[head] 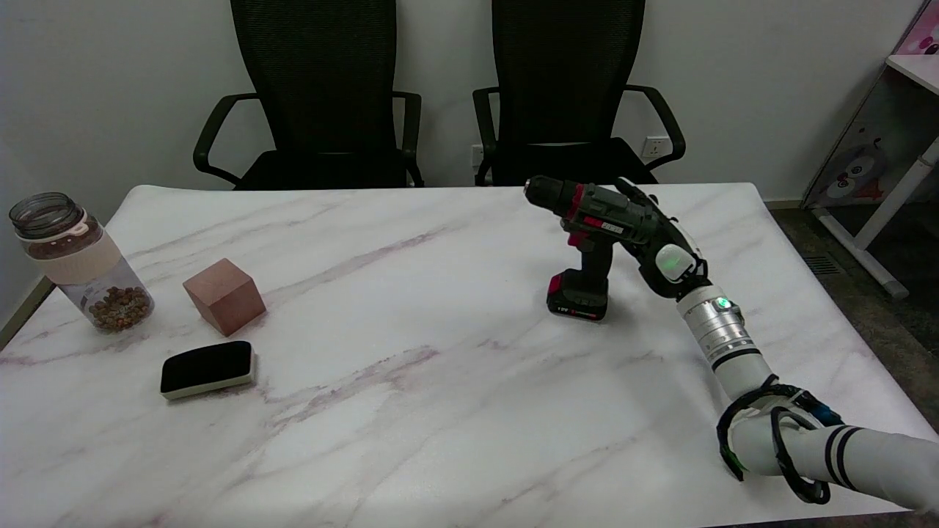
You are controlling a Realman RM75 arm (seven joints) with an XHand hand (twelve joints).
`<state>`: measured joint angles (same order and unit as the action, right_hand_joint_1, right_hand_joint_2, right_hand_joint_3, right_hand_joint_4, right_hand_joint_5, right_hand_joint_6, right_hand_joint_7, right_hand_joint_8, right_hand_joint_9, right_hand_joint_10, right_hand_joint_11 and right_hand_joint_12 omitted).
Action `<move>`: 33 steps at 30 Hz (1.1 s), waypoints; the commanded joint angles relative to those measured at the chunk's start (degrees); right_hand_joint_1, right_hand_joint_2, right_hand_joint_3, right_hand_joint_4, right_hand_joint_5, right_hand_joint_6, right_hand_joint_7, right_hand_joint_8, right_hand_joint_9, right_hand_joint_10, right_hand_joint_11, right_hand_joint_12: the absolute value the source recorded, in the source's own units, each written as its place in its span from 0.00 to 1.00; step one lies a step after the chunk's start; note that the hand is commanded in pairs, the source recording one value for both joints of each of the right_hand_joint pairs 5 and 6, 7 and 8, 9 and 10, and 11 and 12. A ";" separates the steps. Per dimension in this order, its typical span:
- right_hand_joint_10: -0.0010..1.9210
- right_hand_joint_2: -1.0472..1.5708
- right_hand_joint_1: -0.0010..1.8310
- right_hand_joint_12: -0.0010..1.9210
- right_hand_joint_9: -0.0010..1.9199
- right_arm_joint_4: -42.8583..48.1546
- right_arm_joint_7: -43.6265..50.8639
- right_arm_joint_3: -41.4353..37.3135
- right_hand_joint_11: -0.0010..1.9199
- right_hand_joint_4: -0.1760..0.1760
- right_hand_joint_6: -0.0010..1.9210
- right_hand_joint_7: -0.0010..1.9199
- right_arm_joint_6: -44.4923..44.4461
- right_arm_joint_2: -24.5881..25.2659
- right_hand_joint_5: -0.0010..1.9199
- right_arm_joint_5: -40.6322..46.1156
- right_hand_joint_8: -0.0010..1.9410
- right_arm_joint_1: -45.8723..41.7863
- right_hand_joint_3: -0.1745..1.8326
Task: Pick up the power screwdriver.
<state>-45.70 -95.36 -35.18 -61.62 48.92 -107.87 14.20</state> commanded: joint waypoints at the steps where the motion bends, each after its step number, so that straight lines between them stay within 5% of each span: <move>1: 0.15 0.20 0.49 0.12 0.16 0.87 -0.09 2.22 0.12 0.85 0.12 0.12 2.29 2.92 0.12 -1.43 0.12 2.67 0.40; 33: 0.18 0.22 0.49 0.17 0.18 0.61 -0.09 2.93 0.17 0.82 0.12 0.12 1.51 3.64 0.12 -3.40 0.12 2.15 0.38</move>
<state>-45.41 -95.45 -32.35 -59.94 52.23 -110.47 16.68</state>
